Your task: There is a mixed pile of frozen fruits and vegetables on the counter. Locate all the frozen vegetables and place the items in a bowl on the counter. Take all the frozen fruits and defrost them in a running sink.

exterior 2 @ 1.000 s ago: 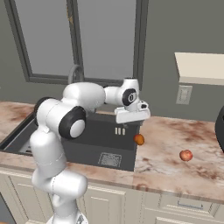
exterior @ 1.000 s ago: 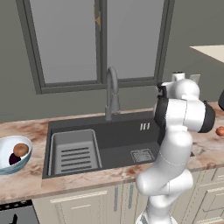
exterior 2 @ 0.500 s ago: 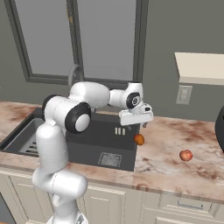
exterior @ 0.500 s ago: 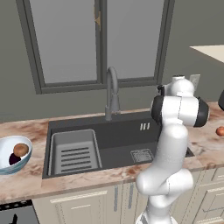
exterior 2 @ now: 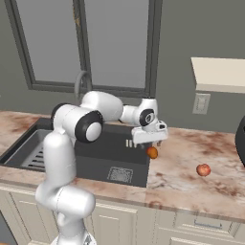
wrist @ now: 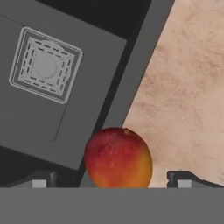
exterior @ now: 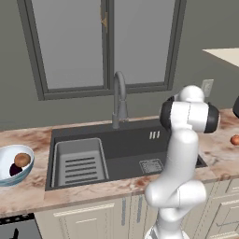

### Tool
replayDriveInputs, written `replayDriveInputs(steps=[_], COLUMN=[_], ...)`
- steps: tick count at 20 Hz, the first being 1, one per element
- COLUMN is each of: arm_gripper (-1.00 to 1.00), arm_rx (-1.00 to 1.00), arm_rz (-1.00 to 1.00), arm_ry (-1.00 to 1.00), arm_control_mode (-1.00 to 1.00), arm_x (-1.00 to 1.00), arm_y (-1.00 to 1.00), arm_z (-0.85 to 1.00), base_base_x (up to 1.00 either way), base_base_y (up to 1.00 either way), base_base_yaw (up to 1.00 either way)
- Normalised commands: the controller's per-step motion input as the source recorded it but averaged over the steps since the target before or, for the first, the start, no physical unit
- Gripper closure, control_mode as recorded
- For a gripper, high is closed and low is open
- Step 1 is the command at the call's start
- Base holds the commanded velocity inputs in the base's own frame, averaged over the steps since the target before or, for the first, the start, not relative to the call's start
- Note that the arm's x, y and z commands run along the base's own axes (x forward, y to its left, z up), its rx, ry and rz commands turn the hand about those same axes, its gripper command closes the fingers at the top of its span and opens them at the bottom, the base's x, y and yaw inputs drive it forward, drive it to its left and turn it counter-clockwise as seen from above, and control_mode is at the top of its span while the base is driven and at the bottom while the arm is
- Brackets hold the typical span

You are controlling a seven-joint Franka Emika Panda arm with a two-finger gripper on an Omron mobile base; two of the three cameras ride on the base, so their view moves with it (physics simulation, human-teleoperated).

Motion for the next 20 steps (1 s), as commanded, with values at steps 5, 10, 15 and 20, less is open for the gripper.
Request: replayDriveInputs(steps=[5, 10, 15, 20], arm_gripper=[-1.00, -1.00, 1.00, 1.00], arm_rx=[0.00, 0.00, 0.00, 0.02], arm_rz=[0.00, 0.00, 0.00, 0.00], arm_ry=[0.01, 0.01, 0.00, -0.04], arm_control_mode=[-1.00, -1.00, -1.00, -1.00], arm_x=[0.00, 0.00, 0.00, -0.05], arm_y=[-0.12, -0.01, 0.01, 0.18], arm_z=[-0.43, -0.23, 0.00, 0.06], base_base_x=[0.00, 0.00, 0.00, 0.00], base_base_y=[0.00, 0.00, 0.00, 0.00], base_base_yaw=[0.00, 0.00, 0.00, 0.00])
